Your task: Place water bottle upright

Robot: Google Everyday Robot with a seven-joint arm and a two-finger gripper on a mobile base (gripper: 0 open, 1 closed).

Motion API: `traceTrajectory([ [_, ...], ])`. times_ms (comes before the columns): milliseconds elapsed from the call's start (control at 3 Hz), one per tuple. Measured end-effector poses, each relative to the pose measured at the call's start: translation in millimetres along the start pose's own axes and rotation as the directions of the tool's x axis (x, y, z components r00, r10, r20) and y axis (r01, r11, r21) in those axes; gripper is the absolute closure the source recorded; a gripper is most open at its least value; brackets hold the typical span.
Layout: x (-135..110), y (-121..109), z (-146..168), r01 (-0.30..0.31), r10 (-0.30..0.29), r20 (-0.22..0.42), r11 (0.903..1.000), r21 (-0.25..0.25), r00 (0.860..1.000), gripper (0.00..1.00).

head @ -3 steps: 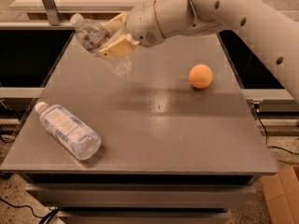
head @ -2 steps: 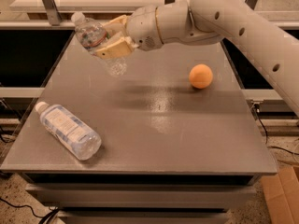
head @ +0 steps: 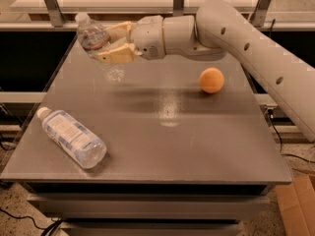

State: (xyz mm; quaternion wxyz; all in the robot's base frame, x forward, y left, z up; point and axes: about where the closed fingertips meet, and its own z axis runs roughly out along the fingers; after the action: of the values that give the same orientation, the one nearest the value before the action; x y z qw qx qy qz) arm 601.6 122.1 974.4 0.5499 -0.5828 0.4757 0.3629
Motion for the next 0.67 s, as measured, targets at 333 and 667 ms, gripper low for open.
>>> traceTrajectory([
  [333,2.6,-0.7,3.9,-0.028,0.028,0.03,0.9996,-0.007,0.999,1.0],
  [667,5.1,-1.2,7.8,-0.056,0.057,0.042,0.9982,-0.022,0.997,1.0],
])
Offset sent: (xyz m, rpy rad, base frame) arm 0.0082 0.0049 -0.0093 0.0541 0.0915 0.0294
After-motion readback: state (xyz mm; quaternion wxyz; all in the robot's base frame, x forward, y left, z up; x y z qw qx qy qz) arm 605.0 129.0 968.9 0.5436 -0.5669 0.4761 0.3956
